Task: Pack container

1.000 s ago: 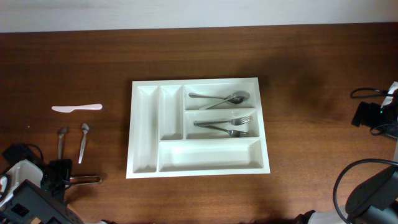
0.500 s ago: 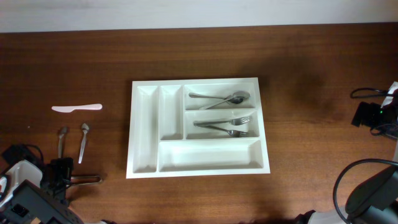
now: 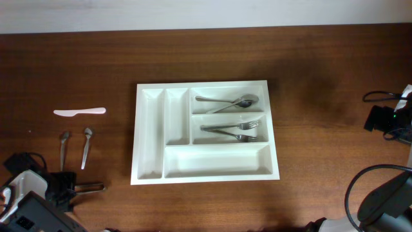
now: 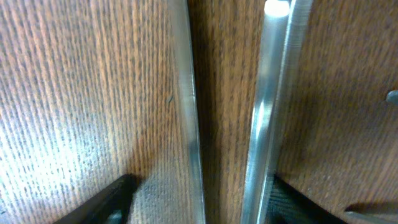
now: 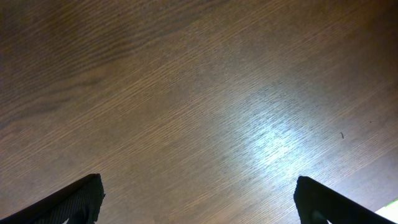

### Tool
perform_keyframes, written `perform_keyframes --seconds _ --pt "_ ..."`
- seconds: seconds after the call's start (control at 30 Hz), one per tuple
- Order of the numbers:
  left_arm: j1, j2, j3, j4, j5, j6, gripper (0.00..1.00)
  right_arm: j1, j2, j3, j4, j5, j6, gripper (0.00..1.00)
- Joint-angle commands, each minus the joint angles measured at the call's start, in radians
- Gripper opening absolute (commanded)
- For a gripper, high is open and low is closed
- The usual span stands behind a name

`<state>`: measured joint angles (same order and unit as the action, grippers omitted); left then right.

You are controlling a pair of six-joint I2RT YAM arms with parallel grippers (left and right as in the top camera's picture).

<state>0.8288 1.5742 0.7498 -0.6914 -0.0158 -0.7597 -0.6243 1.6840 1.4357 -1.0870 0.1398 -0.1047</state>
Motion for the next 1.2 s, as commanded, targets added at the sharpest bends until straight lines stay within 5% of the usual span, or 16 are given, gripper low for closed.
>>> perform_keyframes --seconds 0.0,0.3,0.4,0.53,0.9,1.17 --pt "-0.001 0.056 -0.061 0.018 0.145 -0.010 0.57 -0.005 -0.007 -0.003 0.003 -0.001 0.009 0.99" --pt "-0.001 0.056 -0.061 0.018 0.159 -0.010 0.26 -0.005 -0.007 -0.003 0.003 -0.001 0.009 0.99" --pt "-0.001 0.056 -0.060 0.018 0.181 0.018 0.23 -0.005 -0.007 -0.003 0.003 -0.001 0.009 1.00" --pt "-0.001 0.056 -0.036 0.010 0.275 0.058 0.02 -0.005 -0.007 -0.003 0.003 -0.001 0.009 0.99" --pt "-0.010 0.056 0.163 -0.116 0.470 0.179 0.02 -0.005 -0.007 -0.003 0.003 -0.001 0.009 0.99" --pt "-0.105 0.013 0.355 -0.192 0.526 0.441 0.02 -0.005 -0.007 -0.003 0.003 -0.001 0.009 0.99"
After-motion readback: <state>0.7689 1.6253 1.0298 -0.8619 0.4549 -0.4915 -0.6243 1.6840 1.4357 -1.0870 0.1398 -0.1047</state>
